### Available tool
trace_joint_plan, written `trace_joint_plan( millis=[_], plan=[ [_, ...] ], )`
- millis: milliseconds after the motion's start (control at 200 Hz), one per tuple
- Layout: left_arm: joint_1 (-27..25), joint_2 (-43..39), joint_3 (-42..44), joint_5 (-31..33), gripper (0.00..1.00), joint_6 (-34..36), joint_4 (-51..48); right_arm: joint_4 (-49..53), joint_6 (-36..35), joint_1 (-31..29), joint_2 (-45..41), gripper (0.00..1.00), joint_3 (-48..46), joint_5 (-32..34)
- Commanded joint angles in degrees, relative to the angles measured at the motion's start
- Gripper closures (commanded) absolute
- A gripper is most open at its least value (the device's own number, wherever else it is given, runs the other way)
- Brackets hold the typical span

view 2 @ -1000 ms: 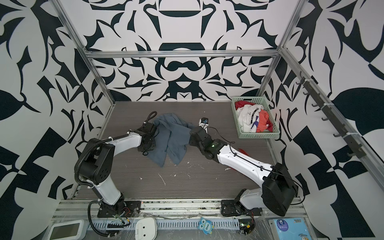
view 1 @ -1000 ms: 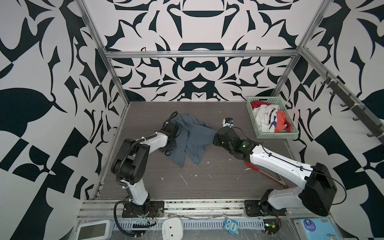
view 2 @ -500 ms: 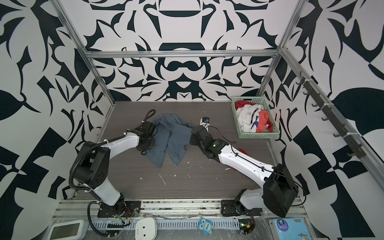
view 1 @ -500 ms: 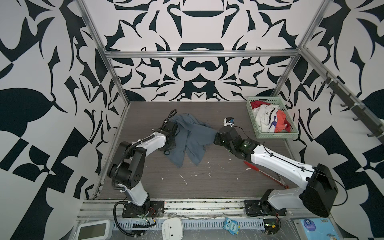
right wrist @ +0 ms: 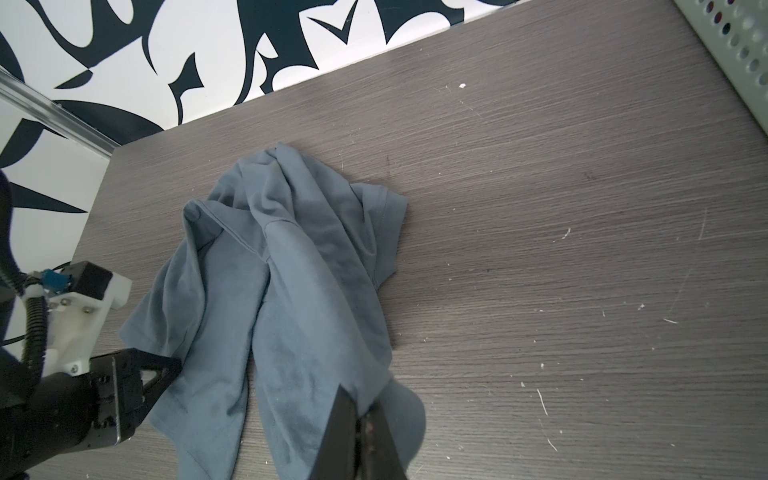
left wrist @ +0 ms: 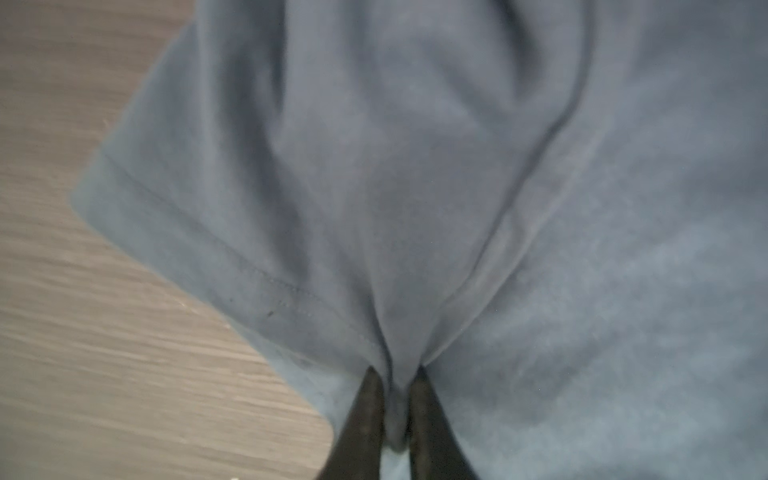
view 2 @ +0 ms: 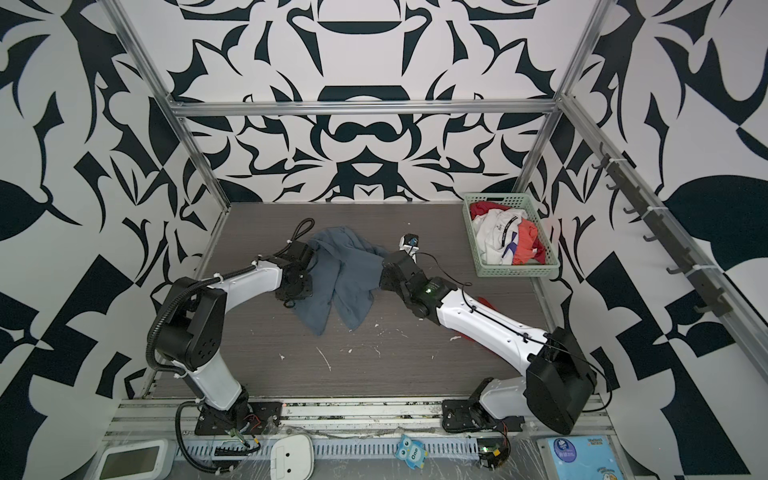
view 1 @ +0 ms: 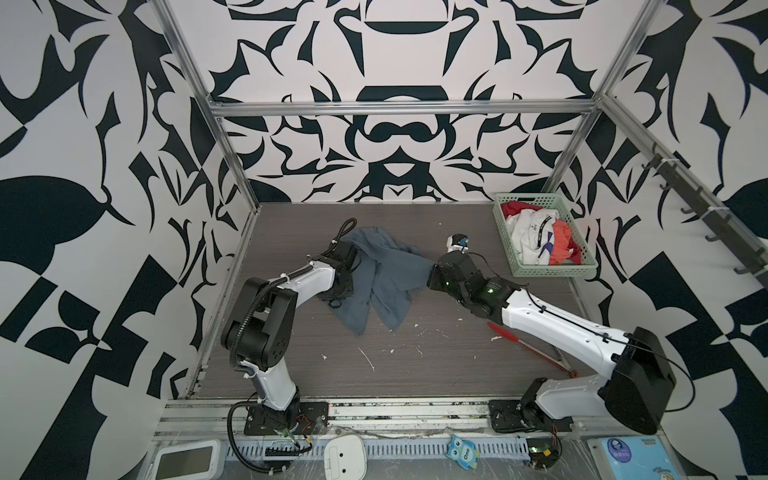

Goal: Fold and stack the t-shirts

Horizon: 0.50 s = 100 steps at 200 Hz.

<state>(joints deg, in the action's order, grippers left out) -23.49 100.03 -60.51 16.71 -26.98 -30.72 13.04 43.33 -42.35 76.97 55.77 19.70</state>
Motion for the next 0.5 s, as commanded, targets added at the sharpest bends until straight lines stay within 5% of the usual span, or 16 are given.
trace_joint_plan(
  millis=[0,255,495],
  plan=[
    [0.26,0.63,-0.32,0.91,0.94,-0.34,-2.64,-0.92,-0.25,0.31,-0.33,1.00,1.10,0.51],
    [0.20,-4.46,-0.99,3.23,1.00,-0.10,-4.99,-0.83,-1.13,1.04,-0.66,1.00,2.22,0.85],
    [2.39,-13.12,-3.25,-3.26,1.00,2.84,-7.26,-1.08,-4.74,2.44,-0.12,1.00,7.31,0.97]
  ],
)
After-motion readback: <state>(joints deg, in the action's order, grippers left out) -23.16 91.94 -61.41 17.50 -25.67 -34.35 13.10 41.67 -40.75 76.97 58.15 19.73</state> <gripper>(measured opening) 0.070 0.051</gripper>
